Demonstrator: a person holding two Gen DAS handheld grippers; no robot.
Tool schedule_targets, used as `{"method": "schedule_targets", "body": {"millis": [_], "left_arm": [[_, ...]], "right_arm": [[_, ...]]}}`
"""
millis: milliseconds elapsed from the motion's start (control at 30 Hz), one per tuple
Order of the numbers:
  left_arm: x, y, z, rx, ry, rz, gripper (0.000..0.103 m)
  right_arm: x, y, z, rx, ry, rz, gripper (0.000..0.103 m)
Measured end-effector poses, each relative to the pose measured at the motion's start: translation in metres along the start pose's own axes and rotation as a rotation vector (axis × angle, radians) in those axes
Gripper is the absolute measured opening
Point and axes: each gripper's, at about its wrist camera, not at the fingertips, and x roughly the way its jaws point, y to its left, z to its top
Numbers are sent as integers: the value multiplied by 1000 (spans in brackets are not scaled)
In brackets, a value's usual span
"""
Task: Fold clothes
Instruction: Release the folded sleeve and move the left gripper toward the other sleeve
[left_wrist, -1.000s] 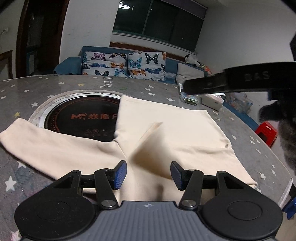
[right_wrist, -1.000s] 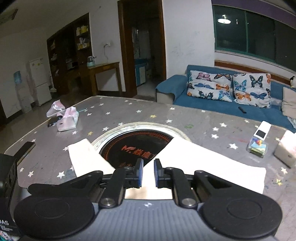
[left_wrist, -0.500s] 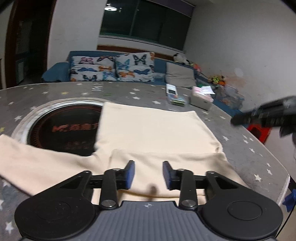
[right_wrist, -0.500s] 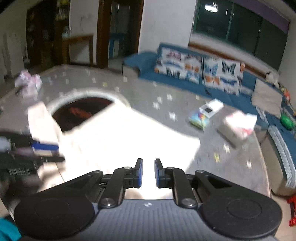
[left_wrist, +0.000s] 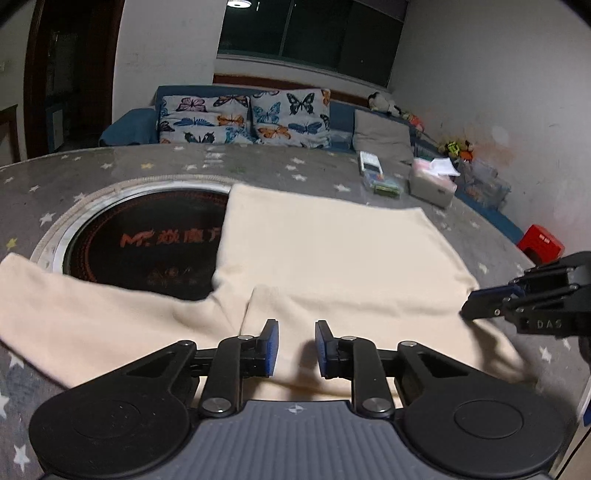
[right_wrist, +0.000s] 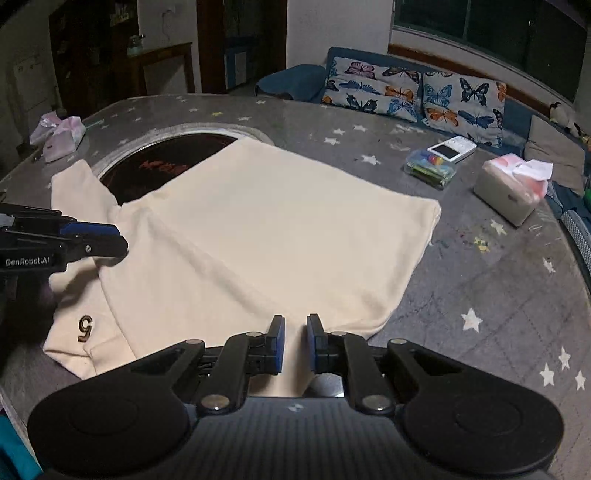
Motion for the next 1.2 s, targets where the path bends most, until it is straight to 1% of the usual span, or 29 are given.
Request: {"method": "schedule_targets", "body": {"millis": [67, 167, 233, 267, 333, 467, 600, 700, 867, 900, 967, 1033, 1100, 1200], "left_arm": [[1, -2, 4, 4, -9, -6, 23], [16, -10, 9, 19, 1, -13, 23], [23, -8, 10, 20, 7, 12, 23], [26, -6, 9, 19, 8, 29, 20], [30, -1, 9, 13, 10, 56, 20], [19, 15, 10, -22, 1, 68, 21], [4, 36, 11, -82, -16, 112, 21], [-11, 57, 11, -130, -39, 169, 21], [-36, 104, 5, -226, -61, 307, 26], [-40, 112, 4, -240, -64, 333, 30], [-47, 128, 2, -268, -72, 385, 35], [-54, 144, 0, -295, -79, 434, 37], [-58, 157, -2, -322, -88, 465, 41], [-62, 172, -4, -361, -93, 496, 42]], "right_arm": [[0, 1, 1, -6, -3, 0, 11], [6, 1, 0, -4, 5, -3, 11], [7, -1, 0, 2, 5, -3, 11], [8, -1, 1, 6, 5, -2, 11], [8, -2, 1, 9, 6, -2, 11], [6, 4, 9, -19, -2, 2, 12], [10, 21, 22, -69, -10, 43, 12], [18, 39, 32, -119, -11, 73, 12], [32, 71, 44, -184, -12, 127, 12], [34, 80, 46, -202, -11, 142, 12], [38, 97, 48, -240, -8, 166, 12], [41, 111, 50, -274, -7, 182, 12], [44, 123, 51, -298, -5, 195, 12], [50, 137, 50, -335, 4, 200, 13]]}}
